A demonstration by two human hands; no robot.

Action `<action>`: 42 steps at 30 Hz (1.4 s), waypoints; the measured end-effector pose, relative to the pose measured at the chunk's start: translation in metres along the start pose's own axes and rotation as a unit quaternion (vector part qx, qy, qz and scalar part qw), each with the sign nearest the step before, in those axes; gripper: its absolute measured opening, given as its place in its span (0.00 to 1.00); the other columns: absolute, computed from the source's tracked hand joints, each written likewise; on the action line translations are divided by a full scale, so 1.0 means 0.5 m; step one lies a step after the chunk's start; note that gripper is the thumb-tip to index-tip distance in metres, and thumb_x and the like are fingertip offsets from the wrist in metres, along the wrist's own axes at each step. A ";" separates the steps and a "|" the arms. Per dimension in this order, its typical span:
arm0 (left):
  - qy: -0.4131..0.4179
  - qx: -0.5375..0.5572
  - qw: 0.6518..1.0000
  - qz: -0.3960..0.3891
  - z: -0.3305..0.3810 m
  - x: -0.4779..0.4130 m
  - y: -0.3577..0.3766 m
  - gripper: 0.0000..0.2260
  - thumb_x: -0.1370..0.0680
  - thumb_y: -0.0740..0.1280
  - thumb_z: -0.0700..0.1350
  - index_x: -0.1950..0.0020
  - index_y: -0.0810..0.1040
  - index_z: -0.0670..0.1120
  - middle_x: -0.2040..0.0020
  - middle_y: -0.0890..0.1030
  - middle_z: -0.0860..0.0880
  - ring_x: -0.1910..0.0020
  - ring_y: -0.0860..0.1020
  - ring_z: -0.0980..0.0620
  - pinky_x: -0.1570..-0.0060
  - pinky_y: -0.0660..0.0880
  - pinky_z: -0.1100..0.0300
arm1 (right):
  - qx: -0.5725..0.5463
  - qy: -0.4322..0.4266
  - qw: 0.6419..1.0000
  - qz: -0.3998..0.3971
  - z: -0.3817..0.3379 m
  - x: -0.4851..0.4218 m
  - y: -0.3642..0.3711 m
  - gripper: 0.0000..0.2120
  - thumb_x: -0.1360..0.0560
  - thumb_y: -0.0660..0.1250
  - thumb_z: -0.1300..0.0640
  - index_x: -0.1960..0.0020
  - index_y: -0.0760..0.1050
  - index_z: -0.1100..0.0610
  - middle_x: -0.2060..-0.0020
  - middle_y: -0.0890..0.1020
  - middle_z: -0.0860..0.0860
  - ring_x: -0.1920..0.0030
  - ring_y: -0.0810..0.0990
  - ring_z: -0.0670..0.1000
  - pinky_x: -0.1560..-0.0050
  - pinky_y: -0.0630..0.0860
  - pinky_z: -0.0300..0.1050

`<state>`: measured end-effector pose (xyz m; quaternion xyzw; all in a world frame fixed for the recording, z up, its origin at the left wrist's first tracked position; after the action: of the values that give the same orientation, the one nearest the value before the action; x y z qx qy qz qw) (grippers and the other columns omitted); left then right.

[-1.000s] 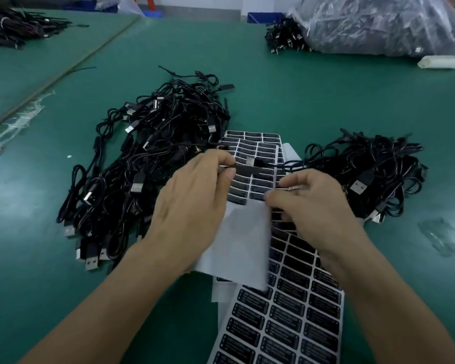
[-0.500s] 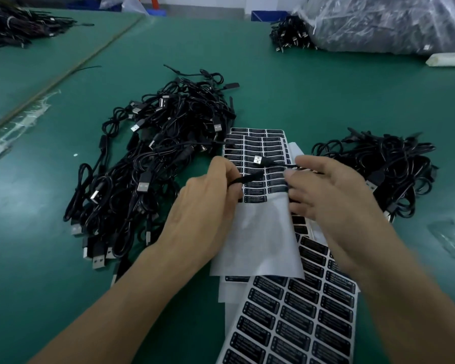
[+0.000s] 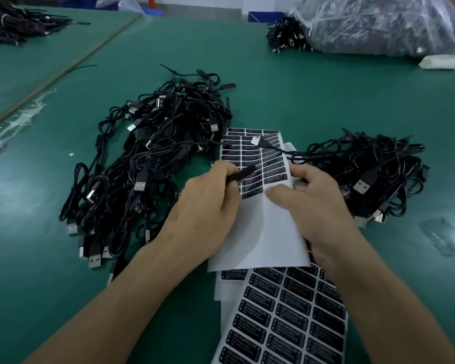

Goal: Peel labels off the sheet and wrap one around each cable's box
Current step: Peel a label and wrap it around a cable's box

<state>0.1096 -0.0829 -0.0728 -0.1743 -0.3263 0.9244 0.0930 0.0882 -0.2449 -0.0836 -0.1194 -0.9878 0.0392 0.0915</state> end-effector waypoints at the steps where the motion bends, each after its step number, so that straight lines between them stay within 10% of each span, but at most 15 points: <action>1: 0.002 0.013 1.000 0.003 0.005 0.000 -0.002 0.06 0.17 0.55 0.47 0.48 0.71 0.53 0.67 0.75 0.54 0.73 0.72 0.58 0.75 0.68 0.61 | -0.016 0.012 1.000 -0.001 0.003 -0.001 -0.002 0.13 0.26 0.70 0.66 0.45 0.77 0.53 0.63 0.87 0.47 0.65 0.86 0.51 0.65 0.82 0.47; 15: -0.039 0.055 0.998 0.001 0.033 0.000 -0.005 0.15 0.32 0.70 0.57 0.64 0.62 0.68 0.58 0.82 0.59 0.60 0.79 0.55 0.59 0.78 0.47 | -0.030 0.044 0.998 -0.030 0.012 -0.005 0.000 0.13 0.31 0.72 0.68 0.49 0.79 0.57 0.59 0.86 0.58 0.65 0.84 0.54 0.62 0.82 0.52; 22: -0.025 0.092 0.995 0.033 0.024 -0.002 -0.008 0.23 0.31 0.78 0.52 0.63 0.61 0.55 0.59 0.84 0.60 0.62 0.81 0.56 0.67 0.75 0.68 | -0.016 0.042 0.998 -0.040 0.013 0.000 0.010 0.11 0.29 0.70 0.69 0.50 0.79 0.58 0.63 0.86 0.55 0.67 0.83 0.54 0.64 0.82 0.51; 31: -0.027 0.064 0.995 0.066 0.018 -0.010 -0.021 0.19 0.29 0.72 0.44 0.65 0.61 0.55 0.65 0.84 0.49 0.63 0.80 0.47 0.61 0.78 0.43 | 0.006 0.030 0.998 -0.057 0.008 0.004 0.018 0.08 0.28 0.69 0.69 0.50 0.80 0.61 0.58 0.85 0.62 0.64 0.82 0.56 0.59 0.78 0.51; 42: -0.035 0.091 0.994 0.045 0.007 -0.009 -0.012 0.22 0.30 0.77 0.45 0.64 0.61 0.49 0.65 0.85 0.57 0.68 0.80 0.59 0.67 0.78 0.58 | 0.013 0.038 0.998 -0.049 0.012 0.004 0.016 0.18 0.25 0.70 0.65 0.36 0.73 0.57 0.55 0.86 0.58 0.56 0.86 0.59 0.52 0.82 0.59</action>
<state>0.1130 -0.0817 -0.0654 -0.1475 -0.2355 0.9590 0.0556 0.0871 -0.2372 -0.0899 -0.0715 -0.9877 0.0431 0.1319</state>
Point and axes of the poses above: each hand's wrist, its own x-axis away from the middle knuckle, its own y-axis out of the palm, z = x × y, the point moved 8 cm from there along -x, towards the middle knuckle
